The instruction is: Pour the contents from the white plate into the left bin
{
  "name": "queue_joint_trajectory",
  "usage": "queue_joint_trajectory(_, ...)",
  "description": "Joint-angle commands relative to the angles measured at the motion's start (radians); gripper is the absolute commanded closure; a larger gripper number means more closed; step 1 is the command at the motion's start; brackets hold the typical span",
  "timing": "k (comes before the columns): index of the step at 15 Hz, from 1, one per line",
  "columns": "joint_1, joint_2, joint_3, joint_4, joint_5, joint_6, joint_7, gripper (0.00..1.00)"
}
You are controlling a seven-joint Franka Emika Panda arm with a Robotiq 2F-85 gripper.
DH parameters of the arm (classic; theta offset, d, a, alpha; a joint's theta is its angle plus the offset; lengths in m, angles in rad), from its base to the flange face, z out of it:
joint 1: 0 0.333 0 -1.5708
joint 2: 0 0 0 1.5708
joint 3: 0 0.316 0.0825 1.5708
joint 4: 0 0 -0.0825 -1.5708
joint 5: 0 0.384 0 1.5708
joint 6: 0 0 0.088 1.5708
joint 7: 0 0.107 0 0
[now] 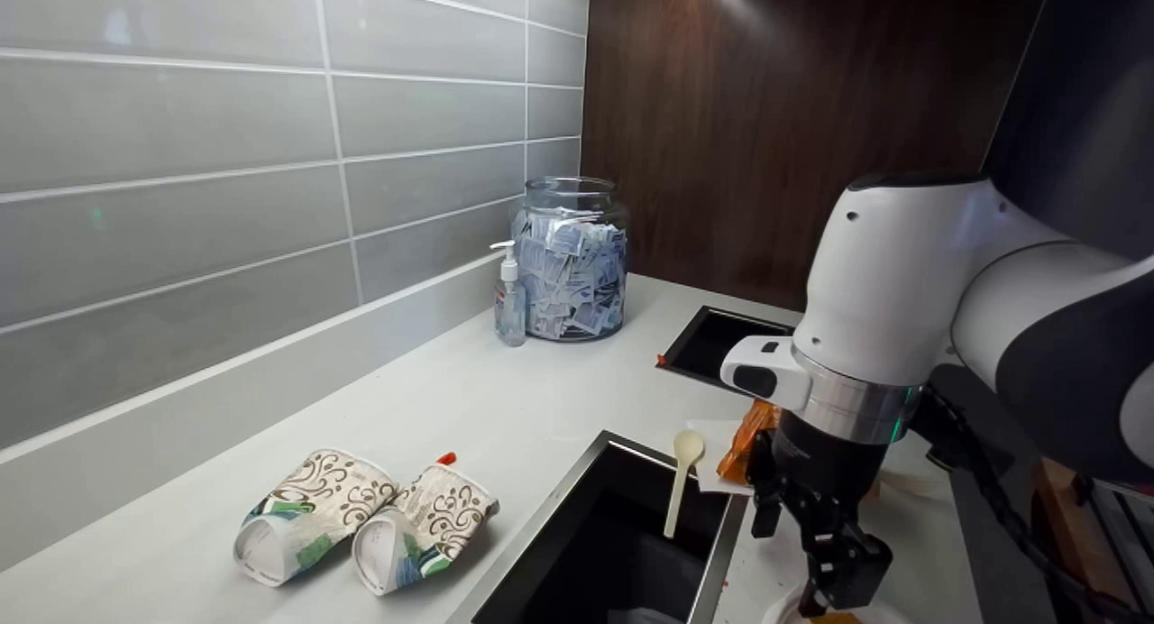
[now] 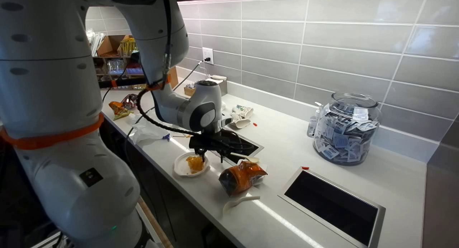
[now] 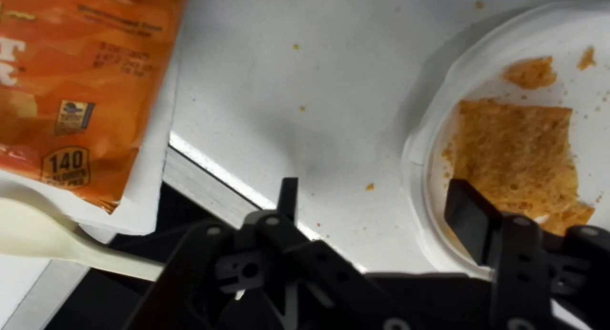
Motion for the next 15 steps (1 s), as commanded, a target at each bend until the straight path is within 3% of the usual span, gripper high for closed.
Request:
queue_joint_trajectory(1,-0.008,-0.02,0.039,0.0,-0.004,0.01,0.018,0.0)
queue_joint_trajectory(3,0.0,-0.023,0.066,0.014,0.011,-0.001,-0.003,0.0)
queue_joint_trajectory(7,0.033,-0.026,0.084,0.046,-0.024,-0.026,0.128,0.0)
queue_joint_trajectory(10,0.091,-0.059,0.011,0.055,-0.176,-0.067,0.368,0.0)
queue_joint_trajectory(12,0.107,-0.058,0.007,0.078,-0.25,-0.117,0.513,0.0)
queue_joint_trajectory(13,0.069,-0.037,0.032,0.067,-0.178,-0.058,0.379,0.0)
queue_joint_trajectory(15,0.072,-0.039,0.033,0.072,-0.187,-0.064,0.396,0.0)
